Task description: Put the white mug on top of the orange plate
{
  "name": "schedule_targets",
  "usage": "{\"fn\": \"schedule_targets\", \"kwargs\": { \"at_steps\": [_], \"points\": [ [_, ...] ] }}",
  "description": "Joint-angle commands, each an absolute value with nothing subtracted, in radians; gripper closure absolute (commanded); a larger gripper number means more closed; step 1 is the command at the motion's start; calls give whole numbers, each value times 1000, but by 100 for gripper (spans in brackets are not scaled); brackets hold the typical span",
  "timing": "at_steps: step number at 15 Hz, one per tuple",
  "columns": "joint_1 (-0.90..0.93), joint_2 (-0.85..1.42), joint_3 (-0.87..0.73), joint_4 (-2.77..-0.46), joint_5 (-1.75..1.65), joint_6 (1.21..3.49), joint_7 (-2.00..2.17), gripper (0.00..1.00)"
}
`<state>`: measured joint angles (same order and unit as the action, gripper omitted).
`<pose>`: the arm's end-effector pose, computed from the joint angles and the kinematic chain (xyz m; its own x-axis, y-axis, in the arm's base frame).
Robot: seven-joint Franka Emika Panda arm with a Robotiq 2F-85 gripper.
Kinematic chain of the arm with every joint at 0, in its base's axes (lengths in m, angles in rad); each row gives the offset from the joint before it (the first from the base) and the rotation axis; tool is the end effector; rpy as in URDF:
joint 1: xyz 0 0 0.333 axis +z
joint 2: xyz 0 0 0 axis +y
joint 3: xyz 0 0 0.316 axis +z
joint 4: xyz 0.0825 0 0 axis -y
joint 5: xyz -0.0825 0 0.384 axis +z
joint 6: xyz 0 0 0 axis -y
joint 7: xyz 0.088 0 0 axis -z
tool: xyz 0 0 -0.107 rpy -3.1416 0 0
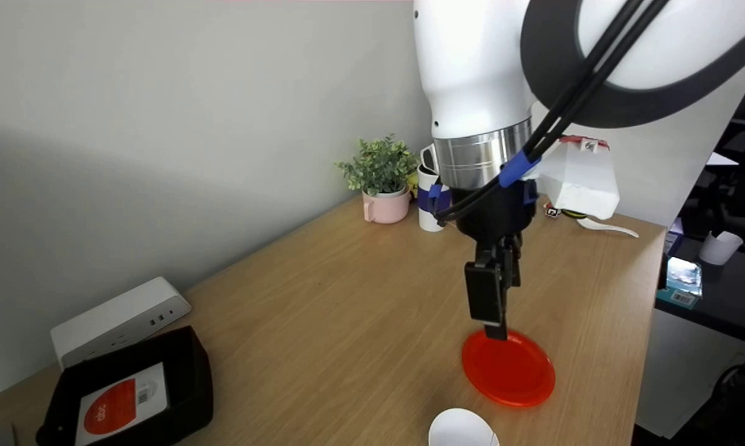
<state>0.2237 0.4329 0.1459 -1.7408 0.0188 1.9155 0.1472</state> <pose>0.5880 0.2216 0.3122 0.9437 0.2047 -0.2599 0.2016 -0.9787 -0.0388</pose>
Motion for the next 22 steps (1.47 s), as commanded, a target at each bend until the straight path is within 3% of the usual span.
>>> {"fn": "schedule_targets", "kwargs": {
  "at_steps": [1, 22],
  "points": [
    [207, 424, 149, -1764, 53, 1952, 115, 0],
    [326, 720, 168, -1456, 55, 1928, 174, 0]
  ]
}}
